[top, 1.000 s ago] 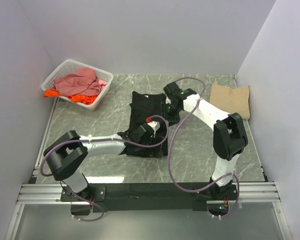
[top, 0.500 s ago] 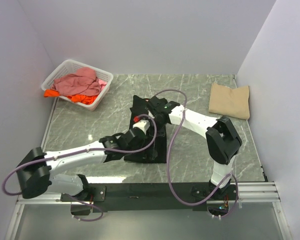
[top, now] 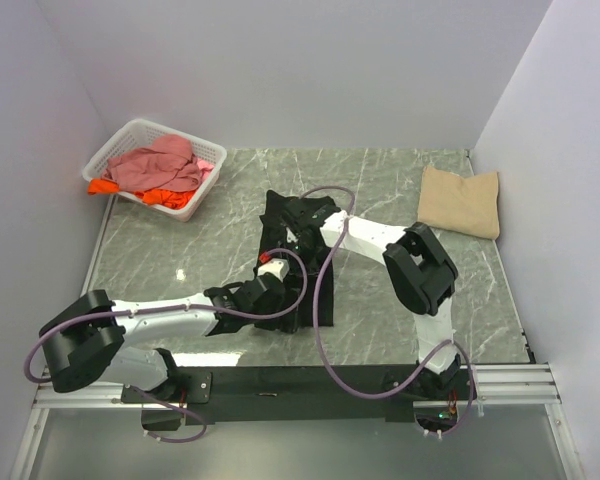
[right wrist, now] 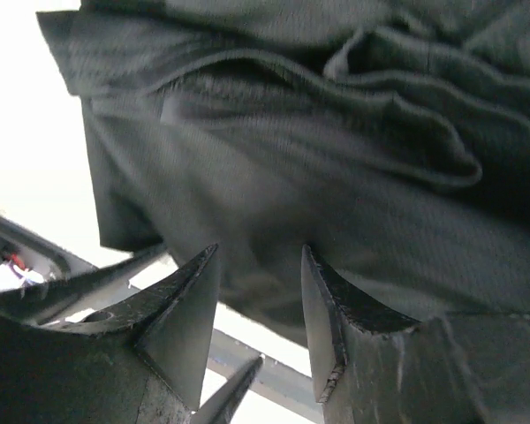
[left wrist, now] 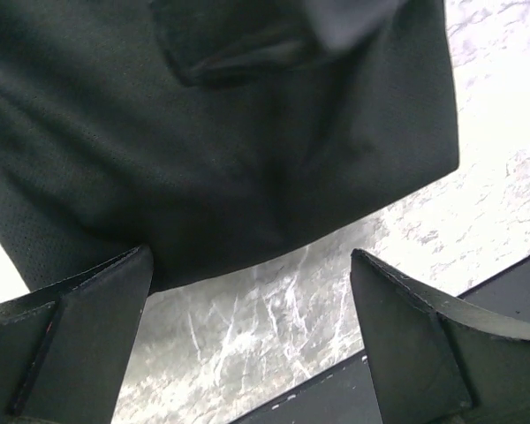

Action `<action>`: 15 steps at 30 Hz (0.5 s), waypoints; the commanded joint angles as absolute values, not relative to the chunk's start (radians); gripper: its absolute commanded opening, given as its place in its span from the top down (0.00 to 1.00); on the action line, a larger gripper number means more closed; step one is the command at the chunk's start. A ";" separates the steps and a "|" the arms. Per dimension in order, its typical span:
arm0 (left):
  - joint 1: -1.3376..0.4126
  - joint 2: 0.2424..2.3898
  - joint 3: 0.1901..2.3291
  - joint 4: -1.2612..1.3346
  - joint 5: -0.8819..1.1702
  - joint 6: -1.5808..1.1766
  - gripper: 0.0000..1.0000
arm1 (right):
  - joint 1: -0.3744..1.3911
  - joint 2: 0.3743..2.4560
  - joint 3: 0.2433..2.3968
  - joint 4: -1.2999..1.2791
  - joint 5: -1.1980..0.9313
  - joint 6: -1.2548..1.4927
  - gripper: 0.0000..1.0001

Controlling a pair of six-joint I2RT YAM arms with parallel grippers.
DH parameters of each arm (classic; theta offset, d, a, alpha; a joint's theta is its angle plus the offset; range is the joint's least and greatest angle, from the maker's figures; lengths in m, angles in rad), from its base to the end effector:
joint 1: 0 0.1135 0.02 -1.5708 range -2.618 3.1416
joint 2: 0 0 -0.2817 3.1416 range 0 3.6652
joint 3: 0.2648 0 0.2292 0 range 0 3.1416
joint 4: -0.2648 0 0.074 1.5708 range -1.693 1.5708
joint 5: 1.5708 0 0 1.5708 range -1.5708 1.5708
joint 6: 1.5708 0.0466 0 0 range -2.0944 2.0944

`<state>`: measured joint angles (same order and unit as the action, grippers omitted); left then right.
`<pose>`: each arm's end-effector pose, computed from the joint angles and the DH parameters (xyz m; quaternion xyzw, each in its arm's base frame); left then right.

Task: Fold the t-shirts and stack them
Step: Fold the tshirt

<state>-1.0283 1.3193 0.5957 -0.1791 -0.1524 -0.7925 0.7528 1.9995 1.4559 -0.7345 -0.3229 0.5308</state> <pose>0.1247 -0.1931 0.1906 0.0860 0.9384 -0.2141 0.2573 0.2756 0.2785 0.1935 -0.1315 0.9678 0.2135 0.0201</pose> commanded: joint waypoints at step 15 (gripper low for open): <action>-1.026 1.215 0.499 -0.163 -0.141 -0.795 0.01 | 0.632 2.100 1.632 -0.709 -0.126 0.538 0.51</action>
<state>-1.0283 1.2396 0.5156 -0.1223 -0.1505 -0.7807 0.6693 2.0769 1.5742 -0.7387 -0.2005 0.5457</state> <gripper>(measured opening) 0.994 0.491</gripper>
